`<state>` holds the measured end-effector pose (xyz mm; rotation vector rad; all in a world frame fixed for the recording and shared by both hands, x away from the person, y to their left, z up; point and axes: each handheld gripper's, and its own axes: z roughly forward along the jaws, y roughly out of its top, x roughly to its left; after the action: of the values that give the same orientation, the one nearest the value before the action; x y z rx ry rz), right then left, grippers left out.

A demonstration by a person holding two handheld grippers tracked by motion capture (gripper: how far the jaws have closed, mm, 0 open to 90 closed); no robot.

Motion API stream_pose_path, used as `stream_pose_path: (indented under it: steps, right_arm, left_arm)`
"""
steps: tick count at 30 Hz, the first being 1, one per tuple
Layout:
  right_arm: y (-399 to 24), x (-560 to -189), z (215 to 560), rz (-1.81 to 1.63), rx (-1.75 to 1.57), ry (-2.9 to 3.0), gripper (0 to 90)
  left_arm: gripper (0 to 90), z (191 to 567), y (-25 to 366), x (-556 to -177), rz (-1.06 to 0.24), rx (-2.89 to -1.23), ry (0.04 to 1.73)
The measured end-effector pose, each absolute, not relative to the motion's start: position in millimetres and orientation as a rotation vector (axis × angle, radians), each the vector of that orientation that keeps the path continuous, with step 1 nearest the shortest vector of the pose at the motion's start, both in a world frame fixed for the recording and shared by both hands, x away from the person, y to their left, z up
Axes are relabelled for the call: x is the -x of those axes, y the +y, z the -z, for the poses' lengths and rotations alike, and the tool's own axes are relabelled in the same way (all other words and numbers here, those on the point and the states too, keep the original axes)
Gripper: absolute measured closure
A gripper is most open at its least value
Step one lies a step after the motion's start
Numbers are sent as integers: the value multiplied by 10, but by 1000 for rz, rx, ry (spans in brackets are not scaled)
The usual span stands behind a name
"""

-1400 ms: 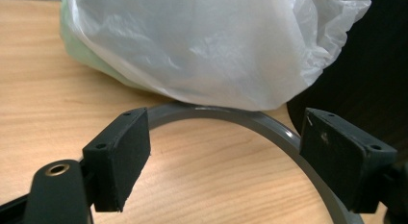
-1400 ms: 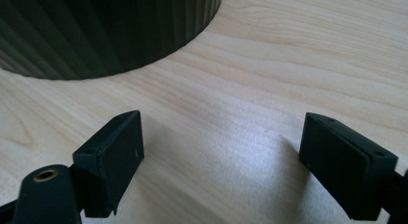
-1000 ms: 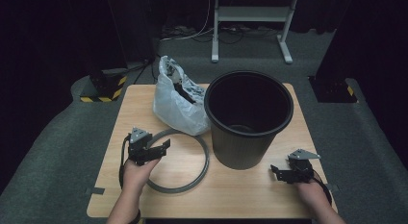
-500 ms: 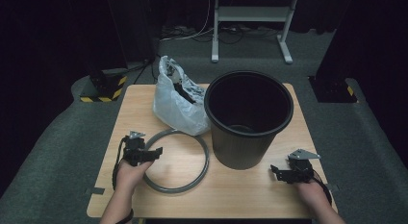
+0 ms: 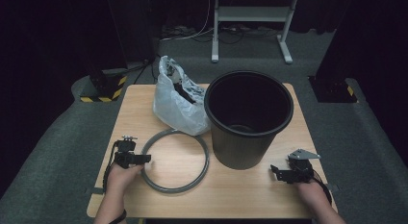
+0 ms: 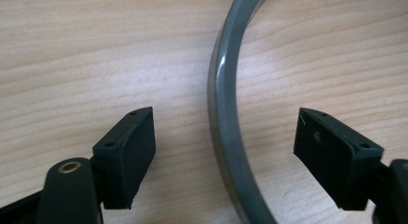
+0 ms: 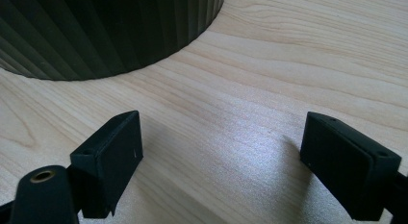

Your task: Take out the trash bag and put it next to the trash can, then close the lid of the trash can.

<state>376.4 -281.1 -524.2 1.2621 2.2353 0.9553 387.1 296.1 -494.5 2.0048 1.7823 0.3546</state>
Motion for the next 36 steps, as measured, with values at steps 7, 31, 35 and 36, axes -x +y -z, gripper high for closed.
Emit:
stream_pose_path:
  steps: [7, 31, 35, 36]
  right_arm:
    - [-2807, -3769, 5242, -953, -1262, 2236, 140]
    - [-2802, -3774, 5243, -957, -1257, 2243, 140]
    - [-2802, -3774, 5243, -957, -1256, 2243, 140]
    - [-2801, -3774, 5242, -957, -1256, 2243, 139]
  left_arm:
    - [302, 4929, 2910, -3877, -347, -2071, 1820]
    - [545, 4870, 2740, -4165, -265, -2279, 1803]
    - [565, 4848, 2713, -4268, -199, -2337, 1828]
    - [566, 4847, 2706, -4289, -185, -2347, 1833]
